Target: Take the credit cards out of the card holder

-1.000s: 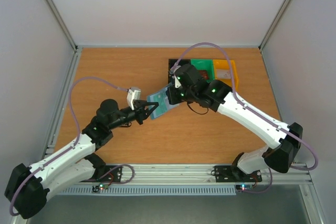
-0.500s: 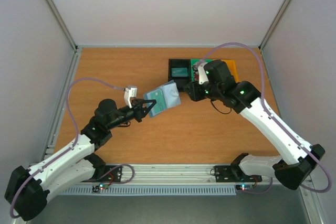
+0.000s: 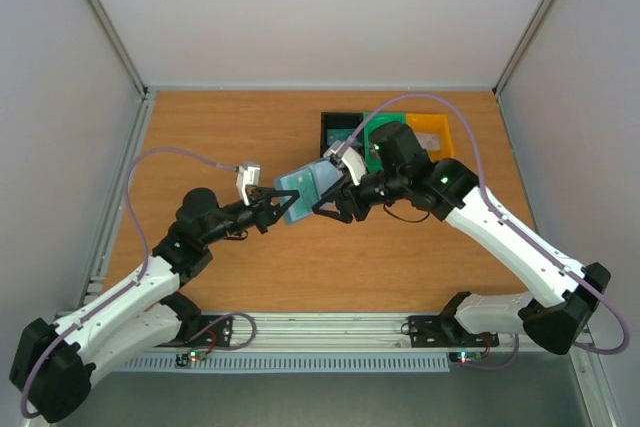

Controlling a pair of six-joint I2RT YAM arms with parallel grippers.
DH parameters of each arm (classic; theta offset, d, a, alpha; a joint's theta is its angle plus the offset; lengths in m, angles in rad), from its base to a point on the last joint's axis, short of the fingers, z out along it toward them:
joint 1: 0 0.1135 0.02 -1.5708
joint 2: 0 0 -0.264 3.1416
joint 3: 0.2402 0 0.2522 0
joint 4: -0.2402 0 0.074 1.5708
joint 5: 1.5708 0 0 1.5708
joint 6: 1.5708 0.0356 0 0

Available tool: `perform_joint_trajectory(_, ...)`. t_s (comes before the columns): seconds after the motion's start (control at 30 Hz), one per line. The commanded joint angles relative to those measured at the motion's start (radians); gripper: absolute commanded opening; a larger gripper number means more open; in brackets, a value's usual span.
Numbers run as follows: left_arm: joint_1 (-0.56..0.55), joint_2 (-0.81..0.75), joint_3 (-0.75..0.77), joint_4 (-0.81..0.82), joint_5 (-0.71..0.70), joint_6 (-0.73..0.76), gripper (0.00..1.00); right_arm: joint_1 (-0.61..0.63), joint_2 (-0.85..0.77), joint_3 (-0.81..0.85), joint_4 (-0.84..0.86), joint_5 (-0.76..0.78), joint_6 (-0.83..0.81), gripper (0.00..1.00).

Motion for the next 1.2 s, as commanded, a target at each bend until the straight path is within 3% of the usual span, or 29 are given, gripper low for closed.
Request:
perform_joint_trajectory(0.0, 0.016, -0.028, 0.017, 0.260, 0.228, -0.022, 0.00, -0.036, 0.011, -0.066, 0.124, -0.144, -0.015, 0.47)
perform_joint_trajectory(0.27, 0.021, -0.020, 0.008, 0.381, 0.360, 0.003, 0.00, -0.053, 0.013, -0.083, 0.105, -0.167, -0.039, 0.38)
perform_joint_trajectory(0.33, 0.021, -0.019, 0.007, 0.399, 0.382, 0.014, 0.00, -0.053, 0.003, -0.086, 0.111, -0.201, -0.048, 0.30)
perform_joint_trajectory(0.47, 0.021, -0.007, 0.009, 0.392, 0.364, 0.010, 0.00, -0.053, -0.004, -0.091, 0.163, -0.331, -0.043, 0.04)
perform_joint_trajectory(0.5, 0.021, -0.006, 0.010, 0.383, 0.356, 0.008, 0.00, -0.052, -0.004, -0.091, 0.166, -0.348, -0.043, 0.02)
perform_joint_trajectory(0.67, 0.021, -0.008, 0.010, 0.359, 0.335, 0.001, 0.01, -0.054, -0.057, -0.116, 0.154, -0.331, -0.084, 0.01)
perform_joint_trajectory(0.77, 0.022, -0.012, 0.006, 0.343, 0.320, -0.004, 0.19, -0.060, -0.065, -0.098, 0.098, -0.305, -0.107, 0.01)
perform_joint_trajectory(0.83, 0.021, -0.008, 0.005, 0.352, 0.321, -0.009, 0.20, -0.062, -0.061, -0.081, 0.071, -0.298, -0.120, 0.01)
perform_joint_trajectory(0.93, 0.021, -0.009, 0.006, 0.363, 0.340, -0.007, 0.19, -0.063, -0.060, -0.056, 0.034, -0.269, -0.148, 0.01)
perform_joint_trajectory(1.1, 0.021, -0.010, 0.005, 0.369, 0.353, -0.003, 0.01, -0.065, -0.049, -0.030, 0.012, -0.261, -0.160, 0.03)
perform_joint_trajectory(1.17, 0.021, -0.013, 0.002, 0.371, 0.350, -0.003, 0.00, -0.065, -0.050, -0.031, 0.008, -0.242, -0.160, 0.15)
